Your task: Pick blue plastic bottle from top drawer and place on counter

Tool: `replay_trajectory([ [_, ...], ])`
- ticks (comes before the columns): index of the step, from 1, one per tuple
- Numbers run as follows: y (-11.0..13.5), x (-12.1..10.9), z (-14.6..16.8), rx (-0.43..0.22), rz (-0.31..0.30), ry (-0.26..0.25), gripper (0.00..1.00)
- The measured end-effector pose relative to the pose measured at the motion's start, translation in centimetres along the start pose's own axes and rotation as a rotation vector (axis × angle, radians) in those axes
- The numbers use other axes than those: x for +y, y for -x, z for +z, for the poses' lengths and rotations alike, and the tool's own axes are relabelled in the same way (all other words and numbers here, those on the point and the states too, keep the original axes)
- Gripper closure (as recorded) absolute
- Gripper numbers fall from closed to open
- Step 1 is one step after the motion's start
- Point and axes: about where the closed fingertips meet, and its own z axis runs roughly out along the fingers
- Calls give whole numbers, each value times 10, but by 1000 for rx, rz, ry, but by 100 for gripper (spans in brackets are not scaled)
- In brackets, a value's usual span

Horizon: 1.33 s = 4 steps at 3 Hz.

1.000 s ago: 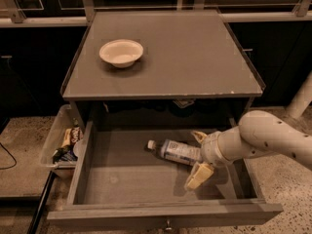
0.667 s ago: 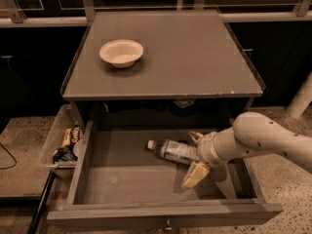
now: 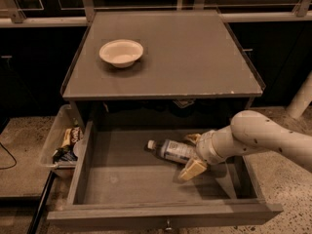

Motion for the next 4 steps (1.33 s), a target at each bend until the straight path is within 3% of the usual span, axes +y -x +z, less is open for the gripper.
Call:
replay_trajectory([
  [3,0,0,0,0,0,0,89],
  [4,2,0,-2,-4,-5,-1,100],
])
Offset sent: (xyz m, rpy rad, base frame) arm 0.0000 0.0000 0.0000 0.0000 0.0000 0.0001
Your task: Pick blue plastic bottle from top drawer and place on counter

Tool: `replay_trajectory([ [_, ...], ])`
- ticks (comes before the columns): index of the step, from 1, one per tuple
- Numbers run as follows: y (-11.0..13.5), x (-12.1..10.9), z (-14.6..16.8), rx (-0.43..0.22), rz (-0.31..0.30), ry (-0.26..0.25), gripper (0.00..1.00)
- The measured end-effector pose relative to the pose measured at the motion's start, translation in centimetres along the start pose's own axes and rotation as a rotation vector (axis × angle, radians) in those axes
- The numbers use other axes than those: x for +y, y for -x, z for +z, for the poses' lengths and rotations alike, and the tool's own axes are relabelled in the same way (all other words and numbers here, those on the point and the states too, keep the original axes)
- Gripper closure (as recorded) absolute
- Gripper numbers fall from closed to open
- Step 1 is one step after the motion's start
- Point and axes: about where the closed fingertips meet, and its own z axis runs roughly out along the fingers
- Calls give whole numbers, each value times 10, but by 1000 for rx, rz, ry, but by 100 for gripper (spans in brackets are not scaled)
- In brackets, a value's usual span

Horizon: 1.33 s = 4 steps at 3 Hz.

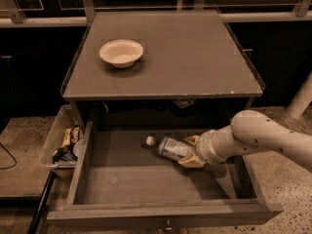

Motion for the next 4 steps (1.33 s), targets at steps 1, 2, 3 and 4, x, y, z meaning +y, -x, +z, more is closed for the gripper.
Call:
replay_trajectory([
  [1,16,-8,-28,-27,-49,-20,100],
  [2,31,-16,-58,-59,-93,-42,100],
  [3,54,-18,-118,-111,-168,-72,100],
  [4,81,-11,-176,-106,-255,-121,100],
])
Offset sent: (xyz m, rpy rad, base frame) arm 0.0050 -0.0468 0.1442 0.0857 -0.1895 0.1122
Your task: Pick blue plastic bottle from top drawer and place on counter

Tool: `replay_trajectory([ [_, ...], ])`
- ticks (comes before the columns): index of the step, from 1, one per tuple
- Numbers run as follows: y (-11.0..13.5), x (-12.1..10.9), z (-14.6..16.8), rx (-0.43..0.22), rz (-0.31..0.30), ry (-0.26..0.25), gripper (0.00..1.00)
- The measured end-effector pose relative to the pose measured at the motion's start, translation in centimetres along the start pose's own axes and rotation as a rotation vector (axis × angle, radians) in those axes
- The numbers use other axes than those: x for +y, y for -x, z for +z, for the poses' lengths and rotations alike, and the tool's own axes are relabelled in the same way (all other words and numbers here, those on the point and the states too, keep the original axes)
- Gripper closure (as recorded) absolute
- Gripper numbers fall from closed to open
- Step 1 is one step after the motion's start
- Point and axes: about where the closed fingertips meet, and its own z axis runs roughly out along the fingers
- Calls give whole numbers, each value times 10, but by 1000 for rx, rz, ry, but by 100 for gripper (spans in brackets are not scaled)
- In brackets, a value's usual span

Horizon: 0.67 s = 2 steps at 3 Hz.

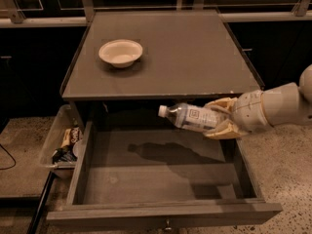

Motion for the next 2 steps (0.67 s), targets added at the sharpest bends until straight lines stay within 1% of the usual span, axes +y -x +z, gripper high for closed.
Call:
replay_trajectory([
  [1,46,-15,-51,24,-93,-52,100],
  [2,46,-15,-51,24,-93,-53,100],
])
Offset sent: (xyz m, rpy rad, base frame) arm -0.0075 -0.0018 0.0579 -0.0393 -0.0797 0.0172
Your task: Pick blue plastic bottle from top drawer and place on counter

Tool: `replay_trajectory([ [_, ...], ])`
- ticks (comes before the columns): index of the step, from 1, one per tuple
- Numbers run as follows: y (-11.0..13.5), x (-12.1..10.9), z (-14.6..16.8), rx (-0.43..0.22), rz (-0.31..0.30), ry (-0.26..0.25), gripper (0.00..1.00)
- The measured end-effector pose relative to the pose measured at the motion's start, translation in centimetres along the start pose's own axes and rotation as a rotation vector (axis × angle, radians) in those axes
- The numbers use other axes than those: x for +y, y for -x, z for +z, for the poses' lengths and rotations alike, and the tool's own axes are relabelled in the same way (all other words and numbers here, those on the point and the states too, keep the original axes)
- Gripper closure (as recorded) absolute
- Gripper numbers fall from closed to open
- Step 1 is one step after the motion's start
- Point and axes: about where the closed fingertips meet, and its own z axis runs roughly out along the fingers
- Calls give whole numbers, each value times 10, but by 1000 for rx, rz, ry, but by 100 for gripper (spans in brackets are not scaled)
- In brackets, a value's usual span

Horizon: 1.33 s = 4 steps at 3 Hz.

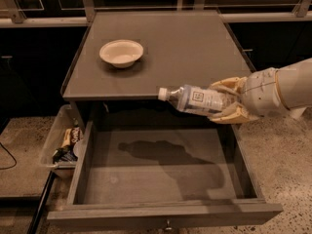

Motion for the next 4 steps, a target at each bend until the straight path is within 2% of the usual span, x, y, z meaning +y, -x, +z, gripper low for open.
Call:
replay_trajectory([
  [1,3,2,-1,-2,-4,-15,100],
  [2,5,-22,6,-2,-60,-11,100],
  [3,13,-70,21,-25,-118,-13,100],
  [4,16,-114,36,-57,-137,-19,100],
])
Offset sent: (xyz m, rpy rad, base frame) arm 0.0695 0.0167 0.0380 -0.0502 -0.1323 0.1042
